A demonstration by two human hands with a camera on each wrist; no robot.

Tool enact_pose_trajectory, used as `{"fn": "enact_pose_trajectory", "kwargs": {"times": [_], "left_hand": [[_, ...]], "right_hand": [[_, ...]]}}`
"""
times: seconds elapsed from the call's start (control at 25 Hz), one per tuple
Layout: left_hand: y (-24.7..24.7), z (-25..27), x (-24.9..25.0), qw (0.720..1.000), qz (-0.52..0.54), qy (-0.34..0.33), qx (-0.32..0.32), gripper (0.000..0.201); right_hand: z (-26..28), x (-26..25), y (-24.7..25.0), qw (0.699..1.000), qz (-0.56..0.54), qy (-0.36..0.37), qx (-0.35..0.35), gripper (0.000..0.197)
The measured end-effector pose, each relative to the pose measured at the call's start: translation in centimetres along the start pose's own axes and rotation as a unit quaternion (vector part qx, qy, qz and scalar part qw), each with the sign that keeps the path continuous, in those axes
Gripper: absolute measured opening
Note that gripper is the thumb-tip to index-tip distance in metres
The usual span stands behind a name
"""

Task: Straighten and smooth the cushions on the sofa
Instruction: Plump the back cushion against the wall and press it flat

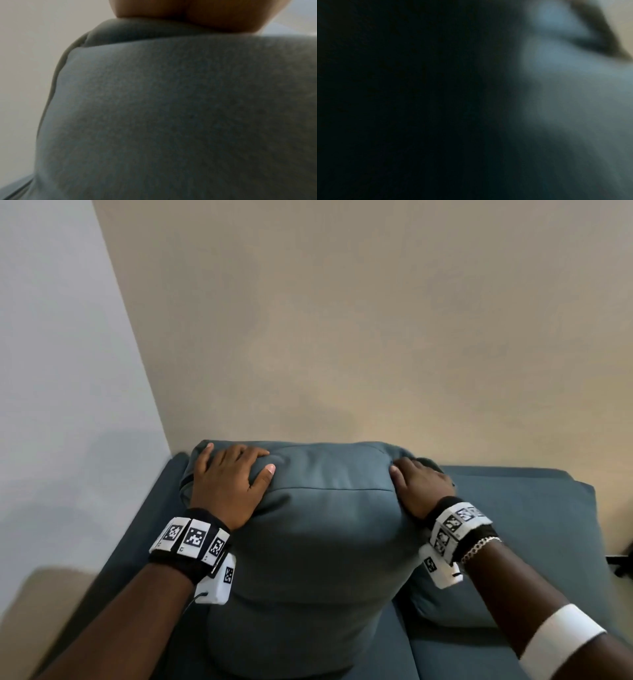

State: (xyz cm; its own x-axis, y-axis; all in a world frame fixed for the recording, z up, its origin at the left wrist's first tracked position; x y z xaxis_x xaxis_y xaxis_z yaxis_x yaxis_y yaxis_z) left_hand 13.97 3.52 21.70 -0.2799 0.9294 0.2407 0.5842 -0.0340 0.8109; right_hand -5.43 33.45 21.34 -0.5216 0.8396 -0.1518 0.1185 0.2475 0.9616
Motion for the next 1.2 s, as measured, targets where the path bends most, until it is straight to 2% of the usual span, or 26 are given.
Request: {"fn": "enact_pose_trajectory", "kwargs": {"times": [0.08,0.12,0.16,0.2,0.24,0.28,0.32,0.36,0.4,0.44,0.48,0.56,0.6,0.68,0.72,0.76,0.8,0.84,0.88,0.92,0.96,1.0,1.04,1.08,1.16,1.2], "left_hand": [[0.1,0.2,-0.3,1.000,-0.009,0.011,0.003,0.050],[0.1,0.3,-0.5,1.000,-0.009,0.015,0.009,0.049],[0.2,0.3,-0.6,1.000,-0.007,0.018,0.017,0.048],[0.3,0.3,-0.6,1.000,-0.006,0.020,0.021,0.046],[0.5,0.3,-0.5,0.999,-0.007,0.020,0.025,0.045],[0.6,0.2,-0.4,0.999,-0.008,0.021,0.030,0.045],[0.5,0.2,-0.2,0.999,-0.004,0.022,0.031,0.044],[0.4,0.3,-0.1,0.999,0.001,0.020,0.025,0.044],[0.1,0.5,0.0,1.000,0.004,0.014,0.014,0.043],[-0.2,0.9,0.0,1.000,0.002,0.005,0.007,0.043],[-0.2,0.8,-0.1,1.000,-0.002,0.003,0.013,0.044],[0.3,0.9,-1.1,0.999,0.003,0.022,0.027,0.045],[0.6,0.7,-1.6,0.999,0.011,0.029,0.034,0.044],[0.9,0.4,-2.3,0.999,0.019,0.031,0.040,0.042],[0.9,0.3,-2.5,0.999,0.017,0.030,0.043,0.042],[0.9,0.1,-2.6,0.998,0.015,0.031,0.045,0.043],[0.7,-0.1,-2.5,0.998,0.017,0.033,0.042,0.043],[0.4,-0.1,-2.4,0.999,0.019,0.033,0.032,0.043],[0.0,0.1,-2.1,0.999,0.017,0.028,0.019,0.043],[-0.3,0.3,-1.8,1.000,0.010,0.021,0.012,0.043],[-0.4,0.2,-1.7,1.000,0.002,0.018,0.018,0.044],[-0.4,0.4,-1.9,0.999,-0.001,0.023,0.023,0.044],[-0.2,0.6,-2.0,0.999,0.003,0.028,0.030,0.044],[0.0,0.6,-2.1,0.999,0.008,0.030,0.037,0.043],[0.5,0.6,-2.3,0.998,0.011,0.028,0.047,0.041],[0.6,0.6,-2.2,0.998,0.008,0.026,0.051,0.041]], "right_hand": [[-1.0,0.8,5.0,0.988,-0.134,-0.019,0.071,0.033],[-1.2,1.3,8.5,0.969,-0.185,-0.011,0.163,0.028],[-0.7,1.6,12.1,0.935,-0.223,0.013,0.275,0.028],[0.3,1.8,14.4,0.884,-0.261,0.042,0.385,0.030],[1.4,1.6,14.9,0.839,-0.269,0.056,0.470,0.034],[2.1,0.8,13.9,0.833,-0.232,0.059,0.498,0.040],[1.8,0.1,10.5,0.884,-0.181,0.044,0.429,0.049],[0.9,-0.7,5.2,0.963,-0.108,0.019,0.245,0.059],[0.3,-0.3,0.2,0.998,-0.030,-0.016,0.058,0.065],[0.4,0.1,-1.8,0.999,-0.006,-0.036,-0.033,0.063],[0.0,0.3,-1.0,0.997,-0.039,-0.051,-0.043,0.055],[-1.0,0.4,4.5,0.976,-0.195,-0.055,0.082,0.033],[-0.8,0.4,8.1,0.950,-0.246,-0.035,0.187,0.025],[1.6,-0.5,13.7,0.853,-0.341,0.028,0.394,0.022],[2.7,-1.6,14.2,0.812,-0.357,0.058,0.458,0.026],[3.2,-3.0,13.2,0.816,-0.319,0.083,0.475,0.034],[3.0,-4.9,10.3,0.875,-0.228,0.100,0.416,0.044],[2.1,-6.8,5.0,0.960,-0.088,0.110,0.240,0.055],[1.6,-7.3,0.4,0.992,0.022,0.097,0.075,0.061],[1.5,-7.4,-0.9,0.991,0.087,0.099,-0.016,0.057],[0.8,-7.5,0.8,0.993,0.060,0.097,-0.017,0.047],[0.1,-7.4,3.6,0.994,-0.051,0.090,0.024,0.035],[0.0,-7.4,7.5,0.977,-0.164,0.092,0.098,0.028],[0.5,-7.1,11.5,0.935,-0.255,0.106,0.222,0.025],[2.8,-6.6,15.2,0.815,-0.361,0.138,0.431,0.026],[3.5,-7.3,14.4,0.810,-0.327,0.139,0.466,0.031]]}}
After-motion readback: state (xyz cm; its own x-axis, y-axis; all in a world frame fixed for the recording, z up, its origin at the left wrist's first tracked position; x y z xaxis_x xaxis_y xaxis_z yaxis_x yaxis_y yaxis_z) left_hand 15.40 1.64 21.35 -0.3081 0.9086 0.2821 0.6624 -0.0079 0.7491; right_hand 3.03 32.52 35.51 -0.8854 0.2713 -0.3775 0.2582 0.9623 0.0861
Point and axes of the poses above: each hand's wrist, its own z-axis away from the middle knuckle, its own y-axis out of the back of the hand, x = y × z, the point moved 5 cm from there along -z, towards the middle knuckle, and after that the axes turned 3 degrees about x, right-handed, at the moved point
